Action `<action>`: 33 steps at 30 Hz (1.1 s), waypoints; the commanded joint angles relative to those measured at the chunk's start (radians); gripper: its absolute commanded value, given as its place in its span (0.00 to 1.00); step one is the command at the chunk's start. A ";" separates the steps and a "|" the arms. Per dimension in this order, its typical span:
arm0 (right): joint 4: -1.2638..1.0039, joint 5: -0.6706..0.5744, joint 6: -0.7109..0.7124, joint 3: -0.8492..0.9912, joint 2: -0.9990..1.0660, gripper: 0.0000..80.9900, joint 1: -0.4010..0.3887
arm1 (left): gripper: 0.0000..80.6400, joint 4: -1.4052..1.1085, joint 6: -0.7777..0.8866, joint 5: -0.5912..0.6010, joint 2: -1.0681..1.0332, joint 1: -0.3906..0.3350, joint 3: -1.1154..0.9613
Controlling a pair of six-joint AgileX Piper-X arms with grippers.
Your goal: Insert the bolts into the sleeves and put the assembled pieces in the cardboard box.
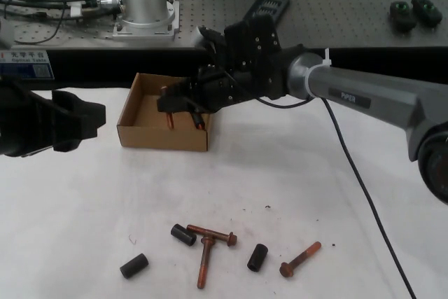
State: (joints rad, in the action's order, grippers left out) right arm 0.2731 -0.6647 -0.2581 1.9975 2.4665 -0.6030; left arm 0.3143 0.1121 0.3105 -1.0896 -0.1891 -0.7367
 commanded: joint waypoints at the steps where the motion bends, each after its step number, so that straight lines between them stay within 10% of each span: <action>1: -0.001 0.038 0.035 0.023 -0.011 0.07 0.003 | 0.55 0.008 0.031 -0.012 0.017 0.003 -0.006; 14: 0.012 0.068 0.058 0.023 -0.011 0.02 0.003 | 0.55 0.074 0.032 -0.007 0.066 0.003 -0.006; 20: 0.030 0.167 0.035 0.023 -0.035 0.57 0.003 | 0.55 0.074 0.046 0.010 0.090 0.003 -0.006; 33: 0.460 0.298 0.280 -0.013 -0.300 0.42 0.012 | 0.55 0.072 0.057 0.018 0.095 0.003 -0.018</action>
State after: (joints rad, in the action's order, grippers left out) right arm 0.6140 -0.4195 -0.1132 1.9988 2.2638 -0.6005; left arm 0.4010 0.1261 0.3810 -0.9880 -0.1891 -0.7367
